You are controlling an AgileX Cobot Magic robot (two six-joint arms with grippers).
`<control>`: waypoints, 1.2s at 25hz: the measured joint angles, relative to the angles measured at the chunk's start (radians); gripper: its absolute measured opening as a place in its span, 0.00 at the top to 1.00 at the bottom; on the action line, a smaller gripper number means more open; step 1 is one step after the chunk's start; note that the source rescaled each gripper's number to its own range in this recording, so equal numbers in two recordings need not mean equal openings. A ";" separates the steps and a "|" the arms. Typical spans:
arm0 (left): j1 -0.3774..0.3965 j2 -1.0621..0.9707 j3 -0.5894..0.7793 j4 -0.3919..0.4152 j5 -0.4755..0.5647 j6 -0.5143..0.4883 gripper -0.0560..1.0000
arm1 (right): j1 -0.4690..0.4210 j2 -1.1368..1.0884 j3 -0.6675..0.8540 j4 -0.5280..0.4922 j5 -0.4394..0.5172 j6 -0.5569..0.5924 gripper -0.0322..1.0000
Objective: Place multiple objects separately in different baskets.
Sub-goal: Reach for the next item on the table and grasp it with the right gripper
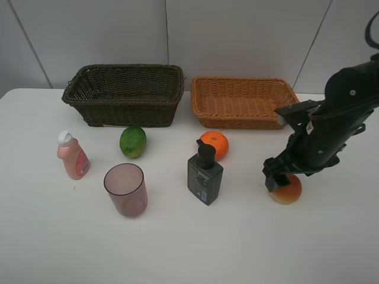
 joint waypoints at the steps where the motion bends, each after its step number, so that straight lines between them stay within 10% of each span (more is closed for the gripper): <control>1: 0.000 0.000 0.000 0.000 0.000 0.000 0.00 | 0.000 0.000 0.000 0.000 -0.004 0.000 0.05; 30: 0.000 0.000 0.000 0.000 0.000 0.000 0.00 | 0.000 0.084 0.000 -0.048 -0.067 0.001 0.05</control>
